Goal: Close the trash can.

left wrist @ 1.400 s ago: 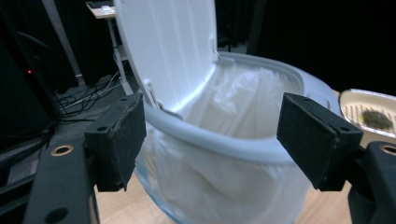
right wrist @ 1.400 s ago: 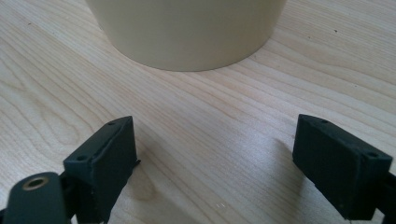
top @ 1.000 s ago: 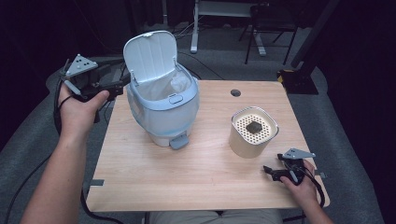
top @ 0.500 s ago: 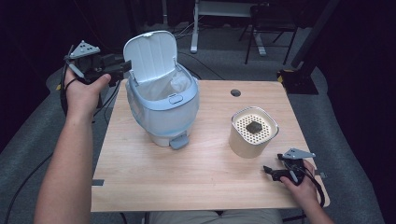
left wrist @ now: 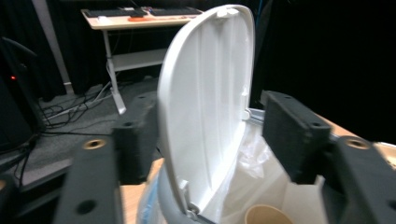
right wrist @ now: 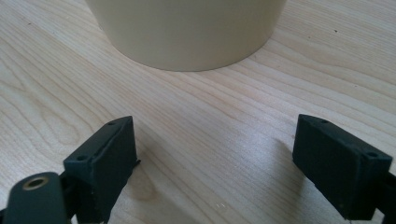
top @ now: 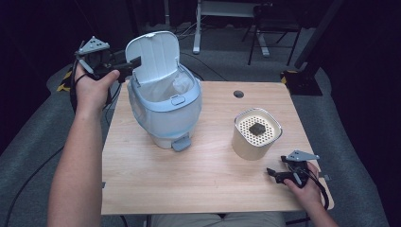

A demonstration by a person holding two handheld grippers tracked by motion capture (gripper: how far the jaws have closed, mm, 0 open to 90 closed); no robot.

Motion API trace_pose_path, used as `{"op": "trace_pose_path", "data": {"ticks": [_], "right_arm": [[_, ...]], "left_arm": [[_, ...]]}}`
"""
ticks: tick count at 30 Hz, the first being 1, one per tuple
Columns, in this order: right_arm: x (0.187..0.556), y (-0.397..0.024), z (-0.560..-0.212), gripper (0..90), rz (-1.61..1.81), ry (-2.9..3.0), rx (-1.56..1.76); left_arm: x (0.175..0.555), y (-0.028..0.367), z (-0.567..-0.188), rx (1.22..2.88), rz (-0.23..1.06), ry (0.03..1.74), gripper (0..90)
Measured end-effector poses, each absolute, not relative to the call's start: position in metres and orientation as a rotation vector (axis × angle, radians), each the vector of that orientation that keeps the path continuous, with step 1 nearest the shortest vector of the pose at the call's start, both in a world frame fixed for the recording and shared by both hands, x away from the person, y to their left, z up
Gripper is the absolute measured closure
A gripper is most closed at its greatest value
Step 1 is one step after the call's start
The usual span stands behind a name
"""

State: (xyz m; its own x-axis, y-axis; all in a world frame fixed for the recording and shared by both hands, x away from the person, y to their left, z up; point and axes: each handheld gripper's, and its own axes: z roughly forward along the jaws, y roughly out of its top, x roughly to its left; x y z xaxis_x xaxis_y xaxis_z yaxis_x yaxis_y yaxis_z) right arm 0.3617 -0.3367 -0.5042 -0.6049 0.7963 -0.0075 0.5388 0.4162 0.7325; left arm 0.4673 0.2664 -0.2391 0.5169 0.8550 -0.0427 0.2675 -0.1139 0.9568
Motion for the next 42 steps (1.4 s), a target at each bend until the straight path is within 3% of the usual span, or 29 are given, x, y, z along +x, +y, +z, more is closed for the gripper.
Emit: {"op": "trace_pose_path", "data": {"ticks": [5,11,22,32,42], "right_arm": [[0.362,-0.337,-0.504,13.6,1.005,2.321,1.148],[0.362,-0.337,-0.504,13.6,1.005,2.321,1.148],[0.362,-0.337,-0.504,13.6,1.005,2.32,1.149],[0.362,-0.337,-0.504,13.6,1.004,2.32,1.148],[0.362,-0.337,-0.504,13.6,1.005,2.32,1.148]], "left_arm": [[0.46,0.27,-0.237,1.652,0.607,0.931,42.9],[0.442,0.263,-0.245,1.724,0.511,0.775,40.1],[0.435,0.255,-0.257,1.788,0.429,0.67,39.6],[0.441,0.244,-0.27,1.867,0.288,0.682,45.0],[0.449,0.227,-0.274,1.895,0.314,0.706,45.9]]}}
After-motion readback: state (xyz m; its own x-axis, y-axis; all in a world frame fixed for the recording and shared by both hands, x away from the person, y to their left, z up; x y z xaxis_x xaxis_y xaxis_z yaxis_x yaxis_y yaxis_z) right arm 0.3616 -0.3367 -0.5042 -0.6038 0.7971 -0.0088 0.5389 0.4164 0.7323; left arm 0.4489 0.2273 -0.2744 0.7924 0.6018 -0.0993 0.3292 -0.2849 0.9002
